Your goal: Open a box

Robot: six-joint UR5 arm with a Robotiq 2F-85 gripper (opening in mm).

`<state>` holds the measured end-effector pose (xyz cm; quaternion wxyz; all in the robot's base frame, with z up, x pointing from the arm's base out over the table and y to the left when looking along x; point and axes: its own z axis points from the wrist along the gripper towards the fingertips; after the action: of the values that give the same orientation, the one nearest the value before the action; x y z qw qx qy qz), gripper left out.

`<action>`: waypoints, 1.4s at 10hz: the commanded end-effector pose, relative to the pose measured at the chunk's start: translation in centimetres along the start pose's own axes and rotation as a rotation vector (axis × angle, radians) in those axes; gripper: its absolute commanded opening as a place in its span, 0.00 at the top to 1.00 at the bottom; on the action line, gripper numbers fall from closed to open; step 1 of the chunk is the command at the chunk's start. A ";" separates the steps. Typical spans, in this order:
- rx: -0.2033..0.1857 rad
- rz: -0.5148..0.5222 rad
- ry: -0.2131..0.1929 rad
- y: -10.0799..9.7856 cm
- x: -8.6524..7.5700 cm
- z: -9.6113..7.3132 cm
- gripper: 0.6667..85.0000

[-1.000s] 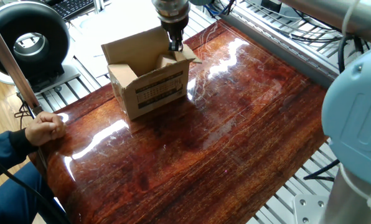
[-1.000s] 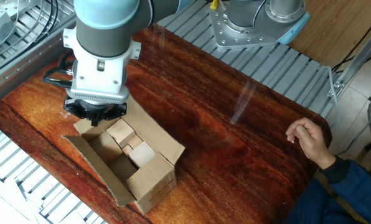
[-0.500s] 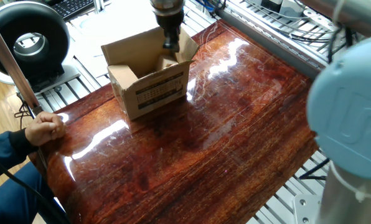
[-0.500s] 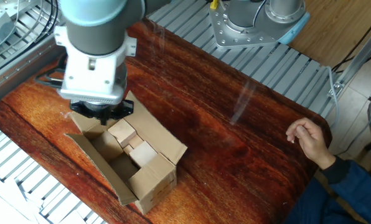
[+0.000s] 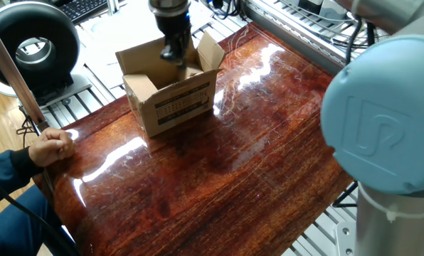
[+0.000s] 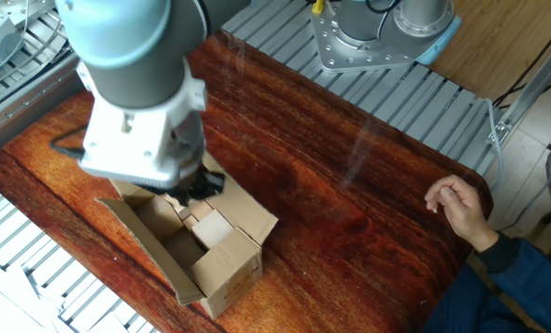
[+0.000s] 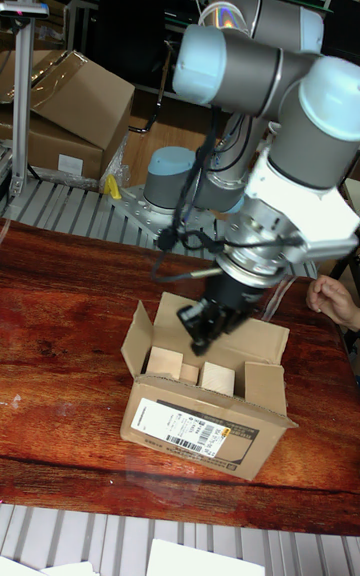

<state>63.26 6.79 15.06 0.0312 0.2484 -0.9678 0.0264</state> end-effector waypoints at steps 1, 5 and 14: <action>-0.055 0.057 -0.008 2.7 -1.6 1.0 1.00; -0.132 0.124 -0.035 5.6 -3.1 2.1 1.00; -0.255 0.229 -0.026 9.5 -4.5 -0.5 1.00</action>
<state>62.89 15.68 13.49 0.0369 0.1501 -0.9852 -0.0741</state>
